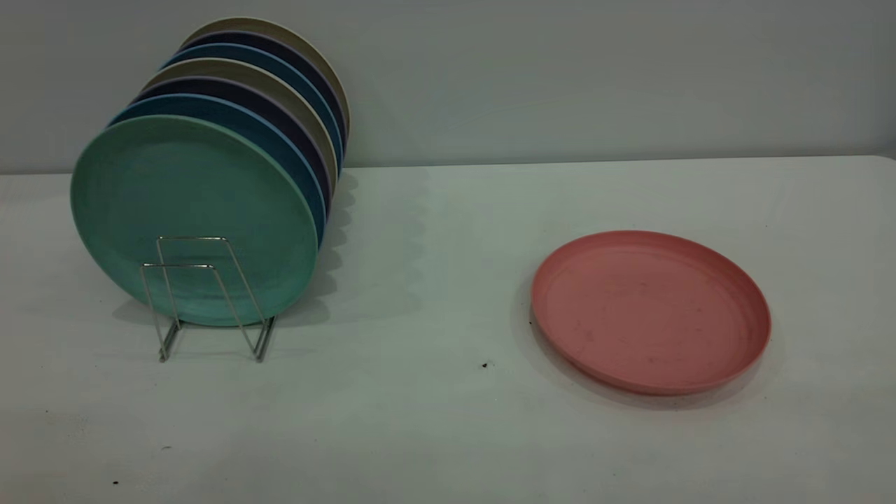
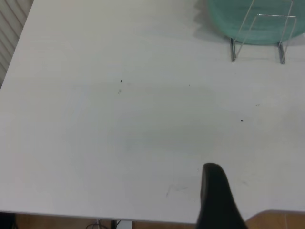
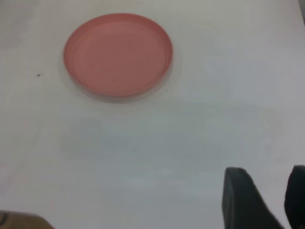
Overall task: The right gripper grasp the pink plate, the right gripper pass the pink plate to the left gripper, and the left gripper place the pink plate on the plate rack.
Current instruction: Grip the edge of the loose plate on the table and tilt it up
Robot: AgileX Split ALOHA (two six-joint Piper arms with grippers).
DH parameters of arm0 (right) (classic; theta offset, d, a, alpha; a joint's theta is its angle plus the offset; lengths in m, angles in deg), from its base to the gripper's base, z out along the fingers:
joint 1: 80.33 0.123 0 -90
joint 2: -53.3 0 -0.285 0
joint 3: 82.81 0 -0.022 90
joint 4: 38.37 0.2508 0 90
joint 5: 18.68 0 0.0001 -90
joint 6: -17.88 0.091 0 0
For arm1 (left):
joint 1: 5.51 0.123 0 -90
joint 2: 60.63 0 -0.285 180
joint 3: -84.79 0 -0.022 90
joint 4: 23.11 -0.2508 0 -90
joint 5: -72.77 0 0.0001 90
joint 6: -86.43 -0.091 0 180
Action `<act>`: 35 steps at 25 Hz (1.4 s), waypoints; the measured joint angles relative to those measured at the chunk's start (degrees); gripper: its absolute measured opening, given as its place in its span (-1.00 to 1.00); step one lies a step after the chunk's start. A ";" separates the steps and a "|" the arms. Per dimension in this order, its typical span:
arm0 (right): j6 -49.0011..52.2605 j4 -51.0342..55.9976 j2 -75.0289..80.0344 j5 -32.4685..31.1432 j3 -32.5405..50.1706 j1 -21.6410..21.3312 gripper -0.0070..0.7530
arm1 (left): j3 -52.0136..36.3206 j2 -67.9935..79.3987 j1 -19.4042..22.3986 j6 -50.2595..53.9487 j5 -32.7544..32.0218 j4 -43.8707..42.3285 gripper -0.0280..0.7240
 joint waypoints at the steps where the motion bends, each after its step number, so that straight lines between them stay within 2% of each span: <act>1: 0.00 0.00 0.00 0.00 0.00 0.00 -0.35 | 0.00 0.00 0.00 0.00 0.00 0.00 0.36; 30: 0.11 0.65 0.00 0.00 0.00 0.00 -0.35 | 0.00 0.00 0.00 0.16 0.00 0.00 0.36; 35: 2.94 1.89 0.28 0.54 0.00 0.00 -0.35 | 0.18 1.44 0.00 0.23 0.25 -1.08 0.36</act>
